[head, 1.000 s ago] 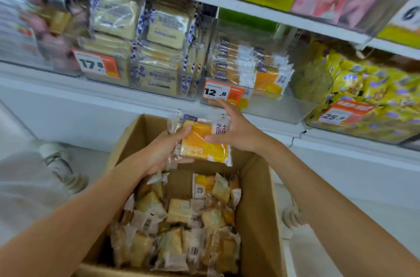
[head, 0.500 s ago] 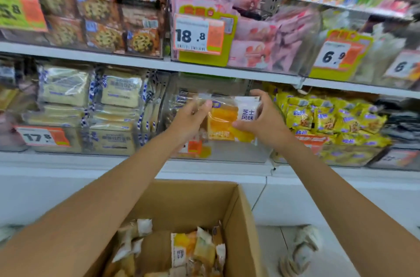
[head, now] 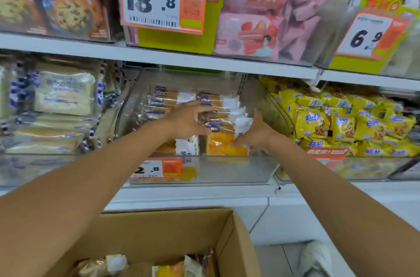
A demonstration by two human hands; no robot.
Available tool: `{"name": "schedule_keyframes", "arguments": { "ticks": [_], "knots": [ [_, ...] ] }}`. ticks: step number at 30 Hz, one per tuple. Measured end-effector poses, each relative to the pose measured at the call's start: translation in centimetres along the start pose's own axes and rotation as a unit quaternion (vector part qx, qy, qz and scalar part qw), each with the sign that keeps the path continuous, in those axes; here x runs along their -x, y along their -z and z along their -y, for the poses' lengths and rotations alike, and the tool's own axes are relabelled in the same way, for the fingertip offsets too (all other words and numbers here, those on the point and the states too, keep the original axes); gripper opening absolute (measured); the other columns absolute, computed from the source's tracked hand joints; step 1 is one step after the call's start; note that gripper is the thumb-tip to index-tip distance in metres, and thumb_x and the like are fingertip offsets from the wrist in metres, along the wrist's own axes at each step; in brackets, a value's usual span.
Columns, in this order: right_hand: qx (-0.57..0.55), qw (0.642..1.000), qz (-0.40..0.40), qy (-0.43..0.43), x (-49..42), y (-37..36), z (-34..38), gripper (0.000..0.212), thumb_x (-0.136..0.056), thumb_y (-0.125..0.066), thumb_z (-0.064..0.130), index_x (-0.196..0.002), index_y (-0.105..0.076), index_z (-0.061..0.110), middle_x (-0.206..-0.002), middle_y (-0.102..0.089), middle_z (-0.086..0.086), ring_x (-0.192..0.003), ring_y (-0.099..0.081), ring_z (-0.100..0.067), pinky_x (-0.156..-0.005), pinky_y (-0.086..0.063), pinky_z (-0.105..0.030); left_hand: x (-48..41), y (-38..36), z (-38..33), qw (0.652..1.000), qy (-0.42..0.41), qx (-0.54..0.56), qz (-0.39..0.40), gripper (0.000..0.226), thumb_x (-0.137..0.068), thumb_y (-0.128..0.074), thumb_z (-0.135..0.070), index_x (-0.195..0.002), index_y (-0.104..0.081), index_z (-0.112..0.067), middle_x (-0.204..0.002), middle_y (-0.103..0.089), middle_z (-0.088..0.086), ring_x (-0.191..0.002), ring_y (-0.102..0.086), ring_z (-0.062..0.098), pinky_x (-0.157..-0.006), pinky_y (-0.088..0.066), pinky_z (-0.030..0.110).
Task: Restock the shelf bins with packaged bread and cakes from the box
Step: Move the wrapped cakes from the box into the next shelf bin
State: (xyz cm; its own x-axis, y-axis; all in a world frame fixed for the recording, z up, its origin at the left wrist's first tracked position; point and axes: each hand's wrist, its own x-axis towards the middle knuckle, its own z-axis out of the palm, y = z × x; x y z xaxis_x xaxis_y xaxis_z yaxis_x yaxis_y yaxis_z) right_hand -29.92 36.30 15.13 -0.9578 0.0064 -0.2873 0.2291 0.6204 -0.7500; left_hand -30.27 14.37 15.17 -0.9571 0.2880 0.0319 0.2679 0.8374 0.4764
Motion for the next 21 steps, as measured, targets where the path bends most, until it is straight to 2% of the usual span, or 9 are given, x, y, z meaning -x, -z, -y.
{"name": "schedule_keyframes", "arguments": {
  "ticks": [2, 5, 10, 12, 14, 15, 17, 19, 21],
  "knots": [
    [-0.066, 0.998, 0.009, 0.014, -0.4, -0.7, 0.0, 0.125, -0.068, -0.085, 0.000, -0.154, 0.003, 0.024, -0.149, -0.035, -0.001, -0.128, -0.047, -0.029, -0.087, -0.054, -0.041, 0.2, 0.2, 0.4, 1.000, -0.002, 0.018, 0.024, 0.071, -0.082, -0.074, -0.043, -0.145, -0.041, -0.041, -0.164, -0.011, -0.001, -0.149, -0.016, 0.024, -0.120, -0.018, 0.043],
    [-0.075, 0.995, -0.001, 0.063, -0.9, -1.8, -0.4, 0.102, -0.064, -0.086, -0.005, -0.144, -0.024, 0.015, -0.127, -0.053, -0.002, -0.116, -0.056, -0.021, -0.082, -0.056, -0.036, 0.4, 0.0, 0.4, 1.000, -0.002, -0.010, 0.015, 0.066, -0.086, -0.070, -0.039, -0.144, -0.041, -0.043, -0.164, -0.007, -0.004, -0.149, -0.015, 0.024, -0.120, -0.018, 0.046],
    [-0.088, 0.994, 0.041, 0.053, -0.4, -0.9, -0.6, 0.116, -0.063, -0.089, 0.003, -0.149, -0.015, 0.027, -0.129, -0.053, 0.004, -0.119, -0.055, -0.022, -0.094, -0.054, -0.046, 0.9, -0.3, 0.3, 0.999, -0.003, -0.035, 0.008, 0.062, -0.091, -0.062, -0.046, -0.146, -0.035, -0.046, -0.164, -0.008, -0.005, -0.150, -0.011, 0.023, -0.120, -0.010, 0.049],
    [-0.062, 0.995, 0.040, 0.066, 0.5, -0.4, -0.4, 0.112, -0.072, -0.083, 0.002, -0.151, -0.010, 0.029, -0.115, -0.049, 0.018, -0.117, -0.052, -0.015, -0.092, -0.052, -0.032, 1.5, -0.1, 0.1, 1.000, -0.004, 0.018, -0.013, 0.063, -0.090, -0.063, -0.048, -0.147, -0.037, -0.042, -0.163, -0.015, -0.002, -0.149, -0.016, 0.023, -0.120, -0.015, 0.044],
    [0.008, 0.993, 0.005, 0.116, 2.2, 0.0, 0.1, 0.110, -0.077, -0.081, 0.006, -0.154, -0.005, 0.025, -0.120, -0.040, 0.017, -0.119, -0.040, -0.009, -0.088, -0.041, -0.017, 2.5, 0.2, -0.2, 0.996, -0.006, 0.067, -0.054, 0.061, -0.089, -0.065, -0.047, -0.145, -0.043, -0.035, -0.158, -0.031, 0.000, -0.145, -0.029, 0.021, -0.118, -0.026, 0.040],
    [0.054, 0.989, -0.023, 0.139, 3.1, 0.1, 0.3, 0.108, -0.077, -0.081, 0.012, -0.154, -0.006, 0.026, -0.130, -0.038, 0.009, -0.124, -0.036, -0.012, -0.092, -0.038, -0.017, 3.2, 0.3, -0.4, 0.994, -0.008, 0.077, -0.081, 0.056, -0.088, -0.067, -0.045, -0.140, -0.050, -0.032, -0.152, -0.041, 0.000, -0.140, -0.038, 0.021, -0.114, -0.033, 0.040],
    [0.140, 0.969, -0.094, 0.178, 4.8, -0.3, 0.4, 0.097, -0.079, -0.080, 0.021, -0.153, -0.017, 0.030, -0.147, -0.032, -0.006, -0.139, -0.028, -0.025, -0.108, -0.033, -0.031, 5.1, 0.4, -0.9, 0.985, -0.020, 0.095, -0.143, 0.037, -0.087, -0.070, -0.038, -0.122, -0.063, -0.027, -0.132, -0.060, -0.003, -0.121, -0.055, 0.018, -0.102, -0.046, 0.038],
    [0.203, 0.938, -0.172, 0.224, 6.7, -1.5, 0.2, 0.077, -0.082, -0.073, 0.019, -0.148, -0.033, 0.025, -0.149, -0.029, -0.010, -0.139, -0.025, -0.029, -0.110, -0.029, -0.035, 7.6, 0.1, -1.6, 0.975, -0.023, 0.116, -0.190, 0.019, -0.085, -0.071, -0.027, -0.104, -0.068, -0.025, -0.105, -0.068, -0.009, -0.095, -0.062, 0.010, -0.088, -0.052, 0.035],
    [0.203, 0.912, -0.221, 0.281, 8.9, -3.2, 0.2, 0.062, -0.082, -0.069, 0.014, -0.139, -0.046, 0.019, -0.139, -0.040, -0.008, -0.128, -0.037, -0.026, -0.104, -0.034, -0.032, 10.4, -0.5, -2.0, 0.966, -0.008, 0.141, -0.215, 0.013, -0.082, -0.071, -0.021, -0.094, -0.068, -0.025, -0.085, -0.065, -0.015, -0.077, -0.059, 0.005, -0.080, -0.053, 0.032]
  ]
}}
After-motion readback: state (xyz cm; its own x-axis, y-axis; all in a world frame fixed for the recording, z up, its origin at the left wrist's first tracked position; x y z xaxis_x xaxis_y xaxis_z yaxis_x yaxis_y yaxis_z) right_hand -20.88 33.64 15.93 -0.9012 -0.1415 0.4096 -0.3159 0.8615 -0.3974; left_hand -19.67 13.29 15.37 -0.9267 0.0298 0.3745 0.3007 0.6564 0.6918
